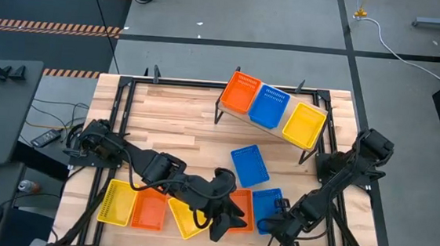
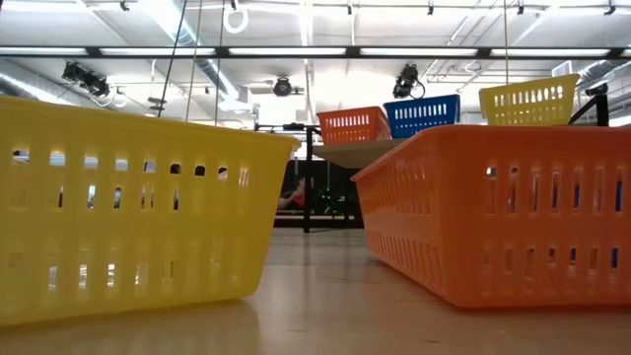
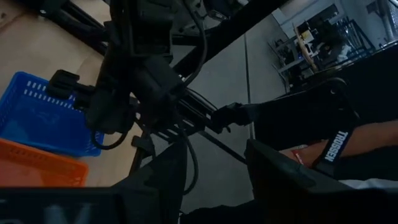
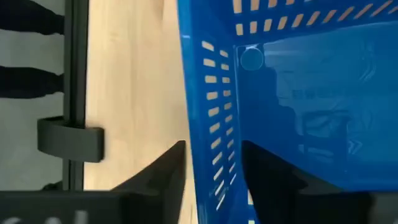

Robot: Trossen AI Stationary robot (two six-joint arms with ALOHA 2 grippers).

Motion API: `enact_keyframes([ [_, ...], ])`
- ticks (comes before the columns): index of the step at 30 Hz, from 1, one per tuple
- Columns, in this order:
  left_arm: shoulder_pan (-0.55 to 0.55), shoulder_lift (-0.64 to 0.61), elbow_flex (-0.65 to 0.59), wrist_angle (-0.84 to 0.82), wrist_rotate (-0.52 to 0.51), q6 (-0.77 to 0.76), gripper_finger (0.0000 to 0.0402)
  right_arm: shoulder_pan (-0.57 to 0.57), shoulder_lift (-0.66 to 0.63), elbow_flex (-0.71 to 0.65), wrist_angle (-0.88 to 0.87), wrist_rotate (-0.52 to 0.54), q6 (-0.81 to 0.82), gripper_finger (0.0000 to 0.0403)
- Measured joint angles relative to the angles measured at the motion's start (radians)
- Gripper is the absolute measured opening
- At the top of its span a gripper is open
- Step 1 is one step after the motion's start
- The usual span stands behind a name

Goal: Stack baskets on shelf by color
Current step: Stack the bottom blue basket on the blue basket on the shelf

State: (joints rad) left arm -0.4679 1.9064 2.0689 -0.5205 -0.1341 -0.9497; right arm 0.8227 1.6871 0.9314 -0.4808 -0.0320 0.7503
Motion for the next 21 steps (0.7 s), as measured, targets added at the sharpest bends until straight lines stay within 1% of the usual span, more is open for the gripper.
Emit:
enact_keyframes([
  [2, 0.0, 0.0, 0.0, 0.0, 0.0, 0.0, 0.0172, 0.0, -0.004, 0.0, -0.006, -0.003, 0.0, 0.0119],
  [6, 0.0, 0.0, 0.0, 0.0, 0.0, 0.012, 0.0172, 0.0, -0.053, 0.002, -0.07, -0.007, -0.011, 0.0027],
  [7, 0.0, 0.0, 0.0, -0.001, 0.0, 0.016, 0.0172, 0.0, -0.071, 0.002, -0.089, -0.014, -0.021, 0.0015],
  [9, 0.0, 0.0, 0.0, -0.002, 0.0, 0.023, 0.0172, 0.0, -0.109, 0.006, -0.124, -0.027, -0.03, 0.0014],
  [11, 0.0, 0.0, 0.0, -0.005, 0.0, 0.026, 0.0172, 0.0, -0.156, 0.033, -0.205, -0.042, -0.034, 0.0012],
  [13, 0.0, 0.0, 0.0, -0.006, 0.0, 0.026, 0.0172, 0.0, -0.208, 0.077, -0.277, -0.048, -0.051, 0.0008],
  [15, 0.0, 0.0, 0.0, -0.007, 0.0, 0.027, 0.0172, 0.0, -0.26, 0.132, -0.332, -0.031, -0.083, 0.0008],
  [18, 0.0, 0.001, 0.0, -0.008, 0.0, 0.029, 0.0172, -0.022, -0.324, 0.231, -0.415, 0.054, -0.138, 0.0007],
  [21, 0.0, 0.001, 0.0, -0.008, 0.0, 0.029, 0.0172, -0.078, -0.366, 0.333, -0.505, 0.191, -0.197, 0.0006],
])
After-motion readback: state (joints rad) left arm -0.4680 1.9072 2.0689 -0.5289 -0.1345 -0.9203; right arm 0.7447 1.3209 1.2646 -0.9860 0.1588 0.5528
